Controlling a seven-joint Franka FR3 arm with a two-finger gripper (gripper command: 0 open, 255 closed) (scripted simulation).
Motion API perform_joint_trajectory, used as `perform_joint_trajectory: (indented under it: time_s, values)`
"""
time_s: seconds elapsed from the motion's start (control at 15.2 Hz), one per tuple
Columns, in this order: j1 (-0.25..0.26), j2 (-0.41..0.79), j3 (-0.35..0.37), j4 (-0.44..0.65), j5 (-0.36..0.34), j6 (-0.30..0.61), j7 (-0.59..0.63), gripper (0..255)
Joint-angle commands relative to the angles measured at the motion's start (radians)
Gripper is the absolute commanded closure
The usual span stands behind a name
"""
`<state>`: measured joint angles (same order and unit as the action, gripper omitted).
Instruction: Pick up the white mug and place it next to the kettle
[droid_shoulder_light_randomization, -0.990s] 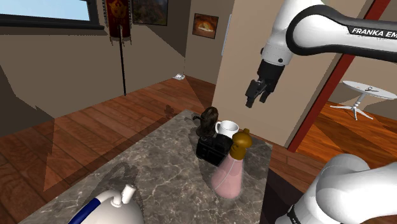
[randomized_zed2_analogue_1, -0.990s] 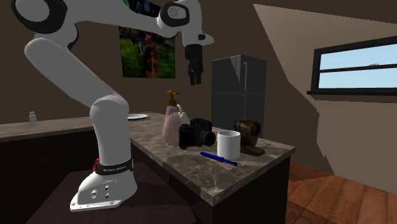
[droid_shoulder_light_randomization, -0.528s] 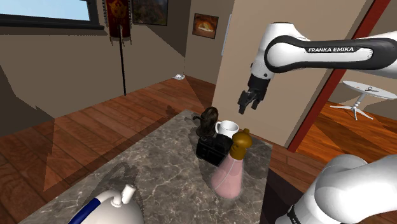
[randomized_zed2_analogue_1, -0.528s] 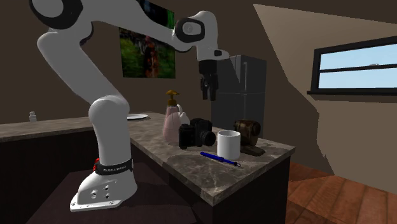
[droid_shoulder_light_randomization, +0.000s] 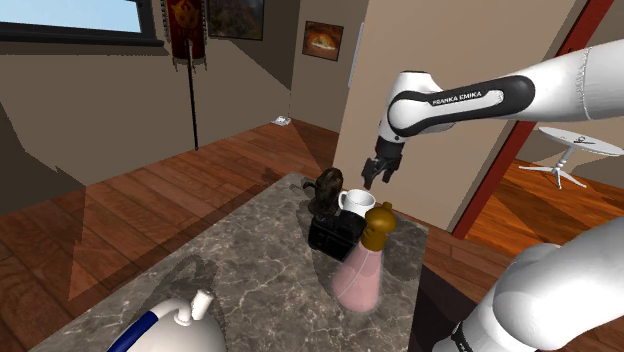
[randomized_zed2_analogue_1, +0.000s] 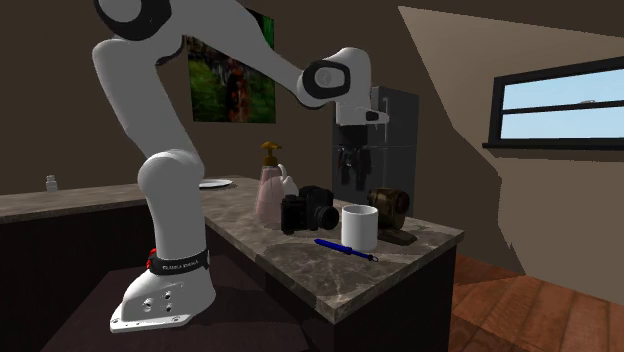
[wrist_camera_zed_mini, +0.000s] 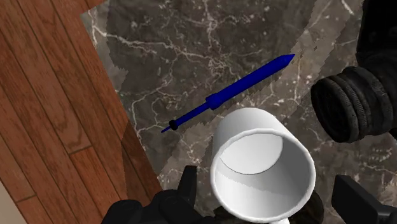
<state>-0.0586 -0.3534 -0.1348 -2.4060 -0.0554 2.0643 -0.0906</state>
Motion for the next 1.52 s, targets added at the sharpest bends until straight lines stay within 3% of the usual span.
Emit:
perform_joint_trajectory:
  time_s: [0.0, 0.26, 0.73, 1.25, 1.32, 1.45]
  values:
    - [-0.006, 0.07, -0.019, 0.008, 0.003, 0.056, -0.023, 0]
    - [-0.015, 0.199, -0.05, 0.045, 0.019, 0.136, -0.067, 0]
    - [-0.014, 0.254, -0.053, 0.0, 0.029, 0.236, -0.075, 0]
    - [-0.014, 0.259, -0.053, -0.003, 0.03, 0.244, -0.076, 0]
    - [-0.014, 0.259, -0.053, -0.003, 0.03, 0.244, -0.076, 255]
    - [-0.014, 0.259, -0.053, -0.003, 0.03, 0.244, -0.076, 255]
